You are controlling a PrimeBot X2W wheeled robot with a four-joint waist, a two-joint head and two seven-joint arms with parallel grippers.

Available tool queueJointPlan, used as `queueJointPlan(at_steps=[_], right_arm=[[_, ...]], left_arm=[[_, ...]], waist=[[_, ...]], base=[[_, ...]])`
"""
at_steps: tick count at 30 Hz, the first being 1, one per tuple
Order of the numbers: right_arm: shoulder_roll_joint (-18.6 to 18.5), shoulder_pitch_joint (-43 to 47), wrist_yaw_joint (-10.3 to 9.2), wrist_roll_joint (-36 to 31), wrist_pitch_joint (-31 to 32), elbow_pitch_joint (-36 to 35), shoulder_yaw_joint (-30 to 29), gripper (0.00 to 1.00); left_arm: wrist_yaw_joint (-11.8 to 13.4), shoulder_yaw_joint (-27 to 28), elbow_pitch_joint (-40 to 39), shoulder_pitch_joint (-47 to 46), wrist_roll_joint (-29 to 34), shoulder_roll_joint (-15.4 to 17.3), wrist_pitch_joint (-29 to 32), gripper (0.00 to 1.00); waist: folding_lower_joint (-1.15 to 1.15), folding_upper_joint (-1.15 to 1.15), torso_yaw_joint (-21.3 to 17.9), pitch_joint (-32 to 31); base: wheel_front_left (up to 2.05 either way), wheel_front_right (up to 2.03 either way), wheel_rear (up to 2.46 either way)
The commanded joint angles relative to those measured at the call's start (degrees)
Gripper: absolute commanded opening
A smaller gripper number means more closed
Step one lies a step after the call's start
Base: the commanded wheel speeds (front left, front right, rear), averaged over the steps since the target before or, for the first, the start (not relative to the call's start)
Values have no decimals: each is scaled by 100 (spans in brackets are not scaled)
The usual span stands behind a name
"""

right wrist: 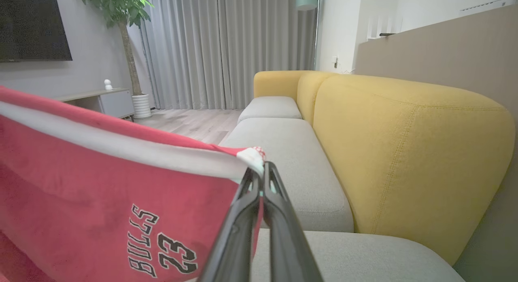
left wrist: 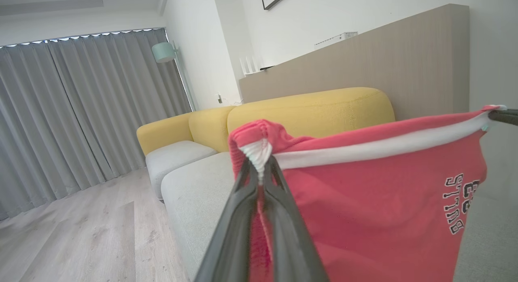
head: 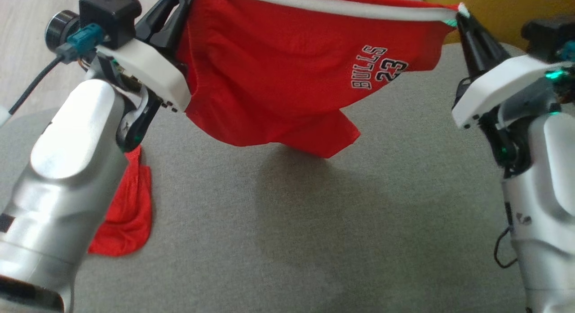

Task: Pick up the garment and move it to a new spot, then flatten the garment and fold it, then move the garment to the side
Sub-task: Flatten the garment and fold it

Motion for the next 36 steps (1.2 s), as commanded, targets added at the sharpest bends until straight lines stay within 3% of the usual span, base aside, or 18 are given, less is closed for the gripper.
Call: queueJointPlan(at_steps=[1, 15, 24, 30, 36], right_arm=[[-12, -120, -4, 32, 31, -220, 125, 0], [-186, -6, -4, 264, -247, -737, 119, 0], [-306, 123, -4, 309, -53, -1062, -5, 0], [-380, -706, -4, 437, 7, -599, 172, 0], [-297, -2343, -4, 678, -311, 655, 197, 0]], left_arm=[[13, 239, -164, -317, -25, 272, -39, 0], [15, 169, -451, -30, -531, 240, 180, 0], [199, 406, -848, 210, -1009, 412, 660, 0], [193, 472, -561, -362, -1182, 415, 1127, 0], [171, 562, 245, -1523, -1107, 257, 1180, 0]], waist=[[0, 0, -1, -3], [0, 0, 16, -26], [0, 0, 122, 288], [0, 0, 67, 1003], [0, 0, -30, 1896]], base=[[0, 0, 0], [0, 0, 0], [0, 0, 0], [0, 0, 0], [0, 0, 0]])
